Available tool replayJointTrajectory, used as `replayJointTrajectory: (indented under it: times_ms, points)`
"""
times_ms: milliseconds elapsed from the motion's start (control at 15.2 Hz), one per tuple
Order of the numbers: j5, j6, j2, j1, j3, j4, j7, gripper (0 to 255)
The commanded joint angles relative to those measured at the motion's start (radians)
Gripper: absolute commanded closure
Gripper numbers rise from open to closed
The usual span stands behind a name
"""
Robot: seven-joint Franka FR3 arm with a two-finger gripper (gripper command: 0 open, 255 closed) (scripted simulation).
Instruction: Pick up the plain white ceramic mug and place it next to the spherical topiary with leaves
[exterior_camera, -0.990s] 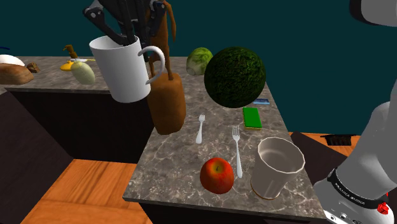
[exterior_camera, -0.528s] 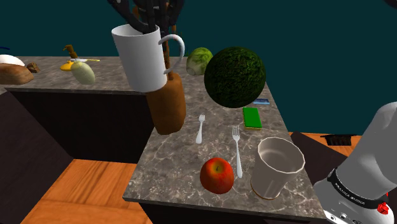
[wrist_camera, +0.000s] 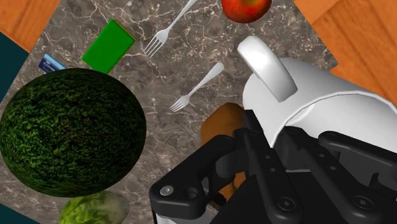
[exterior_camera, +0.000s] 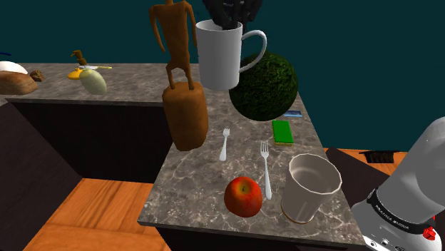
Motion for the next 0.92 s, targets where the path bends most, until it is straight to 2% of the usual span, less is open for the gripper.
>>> replayJointTrajectory:
  times_ms: [0, 396, 858]
  points:
    - [0.022, 0.000, -0.068, -0.008, -0.042, -0.064, -0.053, 255]
    - [0.040, -0.019, -0.244, -0.019, -0.172, -0.226, -0.203, 255]
    - [0.001, -0.058, -0.401, -0.033, -0.317, -0.355, -0.363, 255]
